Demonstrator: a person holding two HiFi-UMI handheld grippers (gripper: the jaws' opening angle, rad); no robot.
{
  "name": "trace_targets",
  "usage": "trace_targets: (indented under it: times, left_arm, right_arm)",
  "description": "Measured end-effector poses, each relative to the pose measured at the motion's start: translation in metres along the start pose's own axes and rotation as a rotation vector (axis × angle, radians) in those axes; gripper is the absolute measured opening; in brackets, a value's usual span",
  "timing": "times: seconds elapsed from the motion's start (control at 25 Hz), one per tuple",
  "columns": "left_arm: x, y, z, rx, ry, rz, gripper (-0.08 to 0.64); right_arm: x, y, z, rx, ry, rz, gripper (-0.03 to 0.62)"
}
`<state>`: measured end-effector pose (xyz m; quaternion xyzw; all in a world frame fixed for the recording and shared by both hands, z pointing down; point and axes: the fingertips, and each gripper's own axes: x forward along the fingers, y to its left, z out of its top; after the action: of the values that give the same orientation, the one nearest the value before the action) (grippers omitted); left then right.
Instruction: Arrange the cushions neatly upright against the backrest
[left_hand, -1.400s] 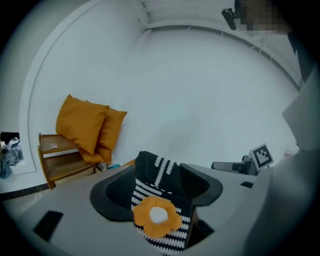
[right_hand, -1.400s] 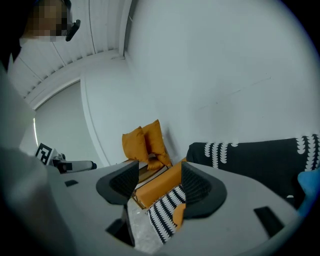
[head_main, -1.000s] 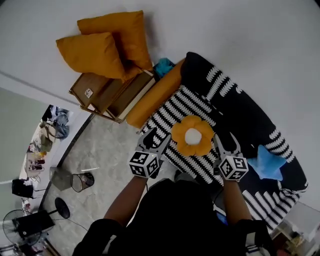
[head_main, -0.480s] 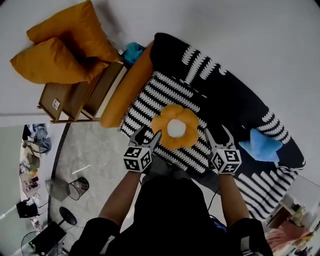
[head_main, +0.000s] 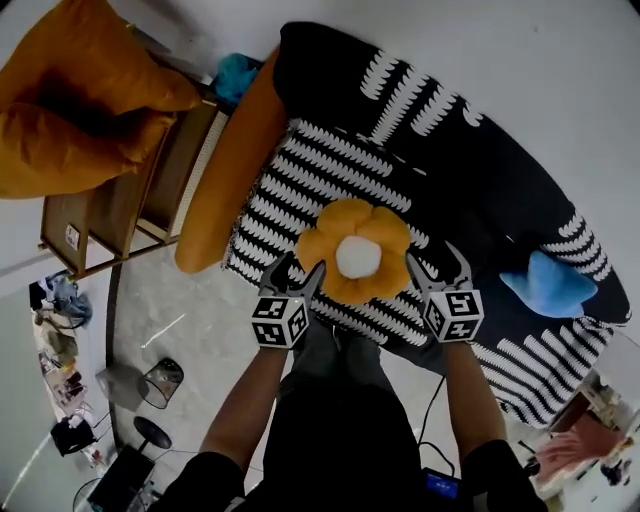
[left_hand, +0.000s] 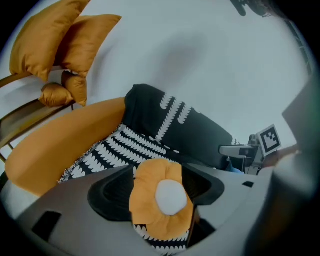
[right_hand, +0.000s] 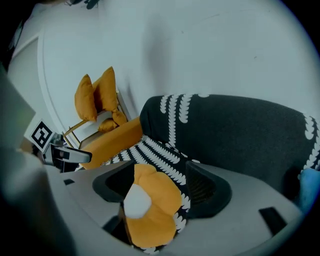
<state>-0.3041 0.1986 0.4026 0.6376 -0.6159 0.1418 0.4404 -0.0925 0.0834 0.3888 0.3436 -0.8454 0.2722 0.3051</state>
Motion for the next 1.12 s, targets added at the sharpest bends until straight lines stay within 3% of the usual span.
trace_targets:
  times: [0.2, 0.44, 0.8, 0.96, 1.12]
  left_arm:
    - [0.045, 0.033, -0.037, -0.005, 0.075, 0.007, 0.351]
    - [0.060, 0.056, -0.083, -0.055, 0.151, 0.023, 0.376]
    - [0.096, 0.075, -0.111, -0.080, 0.225, -0.019, 0.391]
    - [0.102, 0.074, -0.112, -0.142, 0.246, -0.051, 0.389]
    - [0.104, 0.068, -0.110, -0.154, 0.245, -0.093, 0.303]
  right_arm:
    - [0.060, -0.008, -0.041, -0.042, 0.110, -0.002, 0.371]
    - [0.093, -0.010, -0.095, -0.101, 0.268, 0.022, 0.418]
    - [0.142, -0.018, -0.128, -0.122, 0.352, 0.002, 0.446]
    - [0.142, -0.012, -0.134, -0.030, 0.358, 0.006, 0.440]
    - [0.138, -0.002, -0.138, 0.052, 0.332, 0.024, 0.328]
